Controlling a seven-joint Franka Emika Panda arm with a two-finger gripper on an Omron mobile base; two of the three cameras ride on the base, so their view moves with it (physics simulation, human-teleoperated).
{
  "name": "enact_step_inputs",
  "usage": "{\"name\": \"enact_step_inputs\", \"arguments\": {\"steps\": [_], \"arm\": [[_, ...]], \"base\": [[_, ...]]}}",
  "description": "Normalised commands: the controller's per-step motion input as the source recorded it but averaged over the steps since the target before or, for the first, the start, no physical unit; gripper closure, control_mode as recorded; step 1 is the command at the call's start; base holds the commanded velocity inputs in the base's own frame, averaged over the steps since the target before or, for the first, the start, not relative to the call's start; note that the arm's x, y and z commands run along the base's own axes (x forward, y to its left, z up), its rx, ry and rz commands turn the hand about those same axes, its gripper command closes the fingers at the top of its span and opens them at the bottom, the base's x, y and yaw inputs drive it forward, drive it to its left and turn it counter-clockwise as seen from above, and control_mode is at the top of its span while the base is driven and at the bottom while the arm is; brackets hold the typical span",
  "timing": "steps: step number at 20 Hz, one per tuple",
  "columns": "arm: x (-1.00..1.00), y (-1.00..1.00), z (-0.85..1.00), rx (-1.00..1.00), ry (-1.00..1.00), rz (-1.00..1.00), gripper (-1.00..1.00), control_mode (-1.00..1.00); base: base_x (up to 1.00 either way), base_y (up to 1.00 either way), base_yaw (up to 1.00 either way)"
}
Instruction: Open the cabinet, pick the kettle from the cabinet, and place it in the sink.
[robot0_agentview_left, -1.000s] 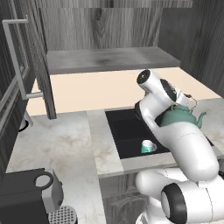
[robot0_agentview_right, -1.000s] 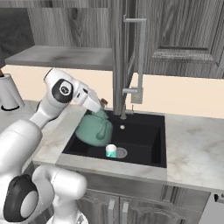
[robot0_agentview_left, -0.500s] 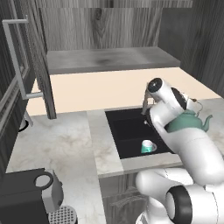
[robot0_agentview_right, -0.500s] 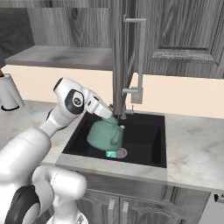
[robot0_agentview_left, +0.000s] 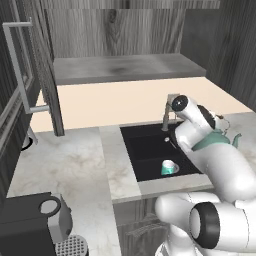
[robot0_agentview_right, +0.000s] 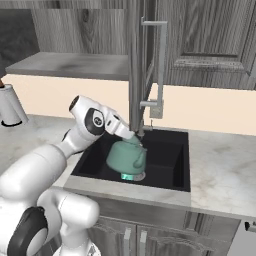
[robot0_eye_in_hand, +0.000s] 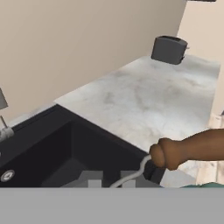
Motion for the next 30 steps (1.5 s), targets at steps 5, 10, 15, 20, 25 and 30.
{"name": "enact_step_inputs", "arguments": {"steps": [5,10,15,20,25,30], "arm": [[0.27,-0.05,-0.12,0.00,0.00,0.00,1.00,-1.00],[0.28,-0.01,-0.11,0.00,0.00,0.00,1.00,-1.00],[0.21,-0.01,-0.12,0.00,0.00,0.00,1.00,-1.00],[0.15,-0.07,-0.13,0.00,0.00,0.00,1.00,-1.00],[0.13,-0.09,-0.15,0.00,0.00,0.00,1.00,-1.00],[0.18,-0.02,-0.14,0.00,0.00,0.00,1.00,-1.00]], "base": [[0.00,0.00,0.00],[0.00,0.00,0.00],[0.00,0.00,0.00],[0.00,0.00,0.00],[0.00,0.00,0.00],[0.00,0.00,0.00]]}}
